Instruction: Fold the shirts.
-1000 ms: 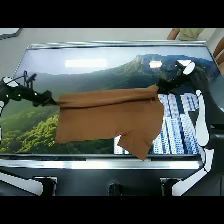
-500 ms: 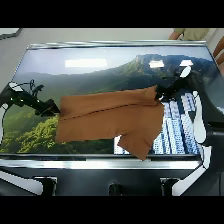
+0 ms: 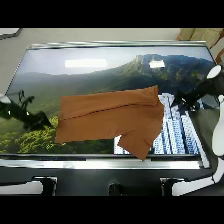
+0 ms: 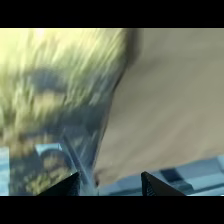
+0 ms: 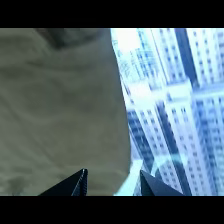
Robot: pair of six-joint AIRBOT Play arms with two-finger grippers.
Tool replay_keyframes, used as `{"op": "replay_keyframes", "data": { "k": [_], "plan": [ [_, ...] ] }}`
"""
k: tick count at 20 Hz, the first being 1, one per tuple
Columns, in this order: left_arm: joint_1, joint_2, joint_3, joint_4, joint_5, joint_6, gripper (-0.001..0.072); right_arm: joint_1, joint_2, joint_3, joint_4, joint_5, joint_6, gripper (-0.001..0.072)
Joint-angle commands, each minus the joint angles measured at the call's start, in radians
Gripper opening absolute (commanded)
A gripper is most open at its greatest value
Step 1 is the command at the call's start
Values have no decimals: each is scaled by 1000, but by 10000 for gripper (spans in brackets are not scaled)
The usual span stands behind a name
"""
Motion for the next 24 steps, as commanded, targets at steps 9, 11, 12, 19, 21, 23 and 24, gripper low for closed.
{"op": "replay_keyframes", "data": {
  "k": [9, 11, 12, 19, 21, 23, 24],
  "plan": [
    [-20, 134, -362, -143, 304, 74, 428, -13, 255, -365, -12, -101, -107, 428],
    [-39, 134, -362, -143, 338, 47, 272, -13, 257, -371, -13, -97, -116, 428],
    [-49, 134, -362, -143, 344, 47, 257, -13, 262, -395, -10, -104, -119, 431],
    [-63, 136, -362, -143, 344, 52, 39, -13, 297, -779, 210, -303, -183, 490],
    [-63, 139, -362, -143, 341, 52, 39, -12, 297, -838, 289, -338, -220, 489],
    [-63, 139, -362, -143, 341, 52, 39, -12, 297, -880, 343, -380, -231, 487],
    [-63, 139, -362, -143, 340, 52, 38, -12, 297, -899, 375, -408, -237, 486]
  ]
}}
